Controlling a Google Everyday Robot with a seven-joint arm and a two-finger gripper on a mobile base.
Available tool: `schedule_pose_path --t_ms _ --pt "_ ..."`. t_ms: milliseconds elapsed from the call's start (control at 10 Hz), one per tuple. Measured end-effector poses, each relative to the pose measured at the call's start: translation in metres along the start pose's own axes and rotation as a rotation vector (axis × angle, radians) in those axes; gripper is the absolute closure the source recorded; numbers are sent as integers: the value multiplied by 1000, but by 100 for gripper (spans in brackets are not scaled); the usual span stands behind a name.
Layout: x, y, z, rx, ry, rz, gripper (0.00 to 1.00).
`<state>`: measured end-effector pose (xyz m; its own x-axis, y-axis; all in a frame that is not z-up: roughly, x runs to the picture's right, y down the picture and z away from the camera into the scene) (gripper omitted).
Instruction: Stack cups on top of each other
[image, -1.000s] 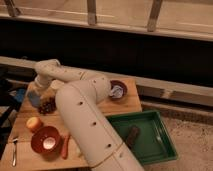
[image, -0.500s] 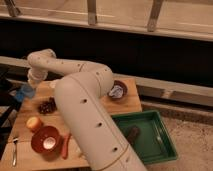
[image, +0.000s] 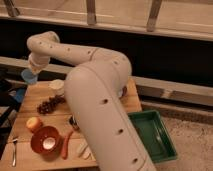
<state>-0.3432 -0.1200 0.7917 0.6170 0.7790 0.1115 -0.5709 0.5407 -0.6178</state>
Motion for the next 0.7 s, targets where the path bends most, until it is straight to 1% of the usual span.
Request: schedule_pose_path --t_ms 100,200,300,400,700 --pt "12 -16 -16 2 -12 30 100" --pt "22 -30 -26 2 -12 48 100" --pt "40 -59 -36 -2 -5 74 100" --pt "42 -64 -39 -8 -7 77 100" --pt "42 -62 -39 -11 -6 77 100"
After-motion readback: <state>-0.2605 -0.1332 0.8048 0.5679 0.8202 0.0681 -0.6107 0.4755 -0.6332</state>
